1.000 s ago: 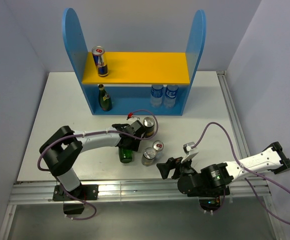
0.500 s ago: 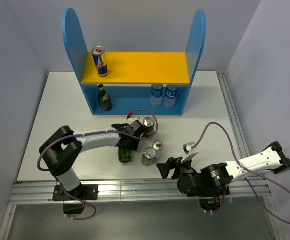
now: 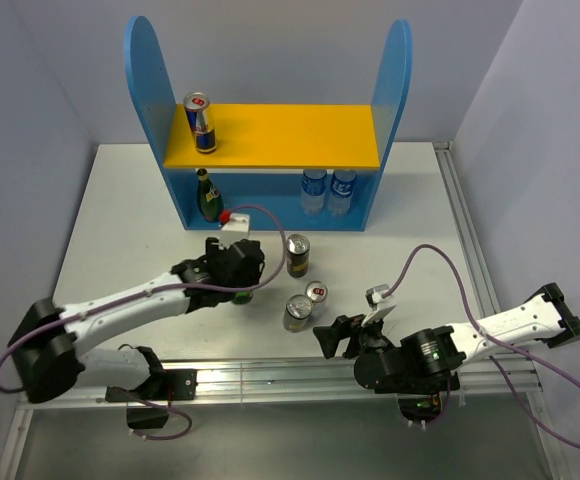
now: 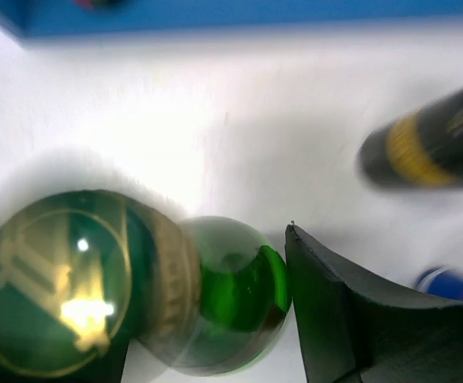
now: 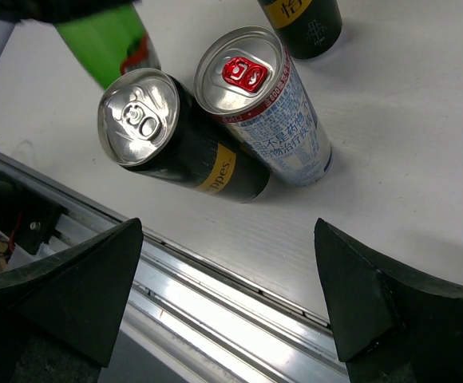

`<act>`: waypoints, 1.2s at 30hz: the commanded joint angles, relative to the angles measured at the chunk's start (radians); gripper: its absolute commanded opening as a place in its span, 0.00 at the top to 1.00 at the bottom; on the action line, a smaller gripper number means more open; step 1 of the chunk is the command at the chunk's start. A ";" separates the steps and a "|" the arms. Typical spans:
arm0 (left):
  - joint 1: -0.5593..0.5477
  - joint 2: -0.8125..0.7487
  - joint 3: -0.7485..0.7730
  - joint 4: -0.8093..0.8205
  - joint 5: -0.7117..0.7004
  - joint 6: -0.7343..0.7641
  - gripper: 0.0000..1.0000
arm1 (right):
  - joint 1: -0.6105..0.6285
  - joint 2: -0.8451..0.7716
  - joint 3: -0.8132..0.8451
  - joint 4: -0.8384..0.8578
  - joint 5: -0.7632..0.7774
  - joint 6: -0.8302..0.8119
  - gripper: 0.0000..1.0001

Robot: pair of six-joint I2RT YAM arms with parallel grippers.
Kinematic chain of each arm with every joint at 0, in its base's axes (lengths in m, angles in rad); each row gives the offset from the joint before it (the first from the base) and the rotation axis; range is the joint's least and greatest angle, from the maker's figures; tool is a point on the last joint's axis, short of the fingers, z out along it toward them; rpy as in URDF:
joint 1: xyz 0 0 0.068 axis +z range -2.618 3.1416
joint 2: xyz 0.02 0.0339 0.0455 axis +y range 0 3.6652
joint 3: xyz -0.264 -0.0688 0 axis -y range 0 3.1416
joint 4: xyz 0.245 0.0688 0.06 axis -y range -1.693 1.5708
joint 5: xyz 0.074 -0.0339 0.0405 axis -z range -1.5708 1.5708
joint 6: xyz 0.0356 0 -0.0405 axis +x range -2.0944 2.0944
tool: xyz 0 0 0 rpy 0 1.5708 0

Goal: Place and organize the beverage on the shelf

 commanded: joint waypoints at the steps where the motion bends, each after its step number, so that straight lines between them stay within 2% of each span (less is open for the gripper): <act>1: -0.008 -0.180 -0.050 0.251 -0.182 0.058 1.00 | 0.008 0.016 0.013 0.005 0.053 0.014 0.05; 2: -0.009 -0.181 -0.050 0.252 -0.188 0.071 1.00 | 0.010 0.021 0.015 0.003 0.054 0.015 0.05; 5: -0.009 -0.215 -0.127 0.393 -0.216 0.119 1.00 | 0.010 0.036 0.021 -0.001 0.056 0.018 0.05; 17: -0.009 0.008 -0.241 0.690 -0.239 0.124 1.00 | 0.010 0.058 0.028 -0.006 0.059 0.025 0.05; 27: 0.006 0.155 -0.141 0.928 -0.297 0.323 1.00 | 0.008 0.070 0.033 -0.009 0.057 0.028 0.05; 36: 0.159 0.265 -0.001 1.028 -0.181 0.406 1.00 | 0.008 0.049 0.024 0.000 0.057 0.018 0.05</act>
